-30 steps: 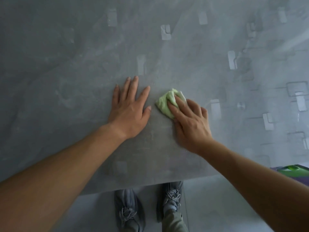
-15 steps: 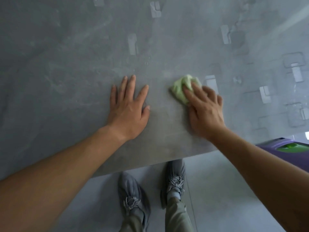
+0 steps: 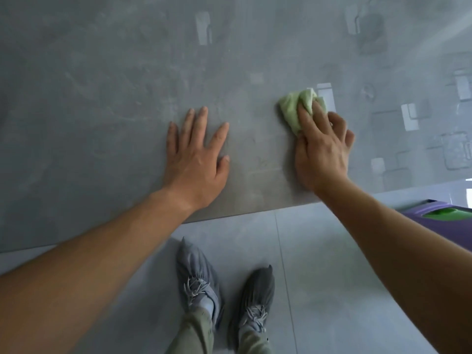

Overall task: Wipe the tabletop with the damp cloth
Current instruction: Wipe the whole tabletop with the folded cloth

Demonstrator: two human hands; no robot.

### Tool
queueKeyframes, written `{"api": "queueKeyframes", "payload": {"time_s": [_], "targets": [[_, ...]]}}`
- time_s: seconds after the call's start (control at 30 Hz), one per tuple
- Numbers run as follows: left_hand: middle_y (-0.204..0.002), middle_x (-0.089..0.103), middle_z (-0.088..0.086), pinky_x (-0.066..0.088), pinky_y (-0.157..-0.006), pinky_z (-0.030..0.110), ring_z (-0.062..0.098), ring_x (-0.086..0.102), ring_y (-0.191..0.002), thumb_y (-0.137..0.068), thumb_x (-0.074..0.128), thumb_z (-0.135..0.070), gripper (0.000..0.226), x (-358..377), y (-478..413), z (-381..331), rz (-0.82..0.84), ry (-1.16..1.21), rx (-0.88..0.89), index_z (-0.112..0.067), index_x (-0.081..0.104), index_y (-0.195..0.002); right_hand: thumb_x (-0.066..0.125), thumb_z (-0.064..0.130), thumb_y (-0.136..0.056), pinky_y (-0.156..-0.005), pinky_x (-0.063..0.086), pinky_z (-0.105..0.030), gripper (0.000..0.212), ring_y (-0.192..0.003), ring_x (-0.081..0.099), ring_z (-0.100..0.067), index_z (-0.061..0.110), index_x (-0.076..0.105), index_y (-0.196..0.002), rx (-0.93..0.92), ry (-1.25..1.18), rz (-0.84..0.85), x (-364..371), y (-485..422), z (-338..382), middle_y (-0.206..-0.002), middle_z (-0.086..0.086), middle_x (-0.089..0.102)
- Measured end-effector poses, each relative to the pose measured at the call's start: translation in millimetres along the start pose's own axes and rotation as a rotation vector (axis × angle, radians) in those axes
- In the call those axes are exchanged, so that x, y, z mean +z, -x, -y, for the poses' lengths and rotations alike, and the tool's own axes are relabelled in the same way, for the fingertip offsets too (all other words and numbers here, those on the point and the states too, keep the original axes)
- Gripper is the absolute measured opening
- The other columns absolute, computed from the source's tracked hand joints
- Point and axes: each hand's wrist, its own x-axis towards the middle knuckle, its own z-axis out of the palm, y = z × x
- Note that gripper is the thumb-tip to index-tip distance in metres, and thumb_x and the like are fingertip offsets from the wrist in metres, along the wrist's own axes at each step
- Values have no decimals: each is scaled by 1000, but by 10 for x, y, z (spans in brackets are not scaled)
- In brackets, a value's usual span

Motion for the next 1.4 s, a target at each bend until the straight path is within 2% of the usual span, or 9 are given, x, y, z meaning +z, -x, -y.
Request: {"api": "queueKeyframes", "payload": {"time_s": [0.07,0.27,0.5,0.73,0.9,1.1,1.2,1.3,1.4], "targets": [[-161,17,17,8,-118,59,36,12,-149,-89,42,-39,61,4,29,-49,-25,6,-25,-24,38,-147,38,29,-85,-103,26,-43,63,-133,32,-31,30,41,-148,58,-27,-14,23,148,148,-161,6,30],[-162,16,16,7,-118,58,35,12,-149,-90,38,-39,60,40,141,-139,-43,-5,-71,-25,36,-149,48,27,-87,-100,29,-42,59,-129,38,-33,27,47,-146,-265,-1,48,100,562,208,-158,4,37],[-161,24,11,17,-117,52,30,20,-148,-87,41,-37,59,-43,153,-18,-40,8,-28,-21,43,-144,46,23,-88,-103,24,-42,62,-132,30,-29,30,39,-149,28,-42,-4,53,576,226,-162,9,27],[-160,25,8,26,-108,48,27,25,-145,-88,40,-37,57,-119,131,213,-44,-40,39,-22,43,-143,54,26,-86,-98,29,-41,61,-128,35,-31,28,47,-146,-336,9,51,197,644,465,-159,4,37],[-160,25,8,27,-108,48,28,25,-145,-88,40,-35,58,-139,105,289,-38,-8,46,-22,43,-144,49,24,-85,-100,25,-40,63,-132,35,-32,29,43,-148,-128,-32,1,186,509,583,-160,6,33],[-158,30,7,29,-106,46,30,31,-141,-88,40,-33,53,-189,79,294,-25,35,31,-24,49,-140,57,22,-85,-98,33,-44,63,-127,39,-33,26,47,-146,-387,-33,52,195,643,581,-159,3,37],[-156,34,6,30,-105,46,31,34,-137,-87,42,-36,52,-228,48,296,-2,52,26,-26,52,-137,49,23,-86,-100,30,-43,61,-130,37,-33,29,46,-146,-201,-42,43,139,186,514,-159,5,35],[-148,44,8,35,-102,47,34,41,-129,-86,44,-41,49,-307,-24,284,-6,64,2,-23,57,-130,43,26,-88,-104,26,-43,60,-134,33,-33,28,42,-148,-88,-59,64,112,113,623,-161,6,31],[-125,59,12,44,-95,46,37,53,-112,-84,39,-48,53,-418,-179,212,-30,150,-7,-15,61,-121,46,34,-91,-103,30,-45,56,-132,37,-33,27,47,-147,-258,-155,129,45,278,565,-160,5,35]]}}
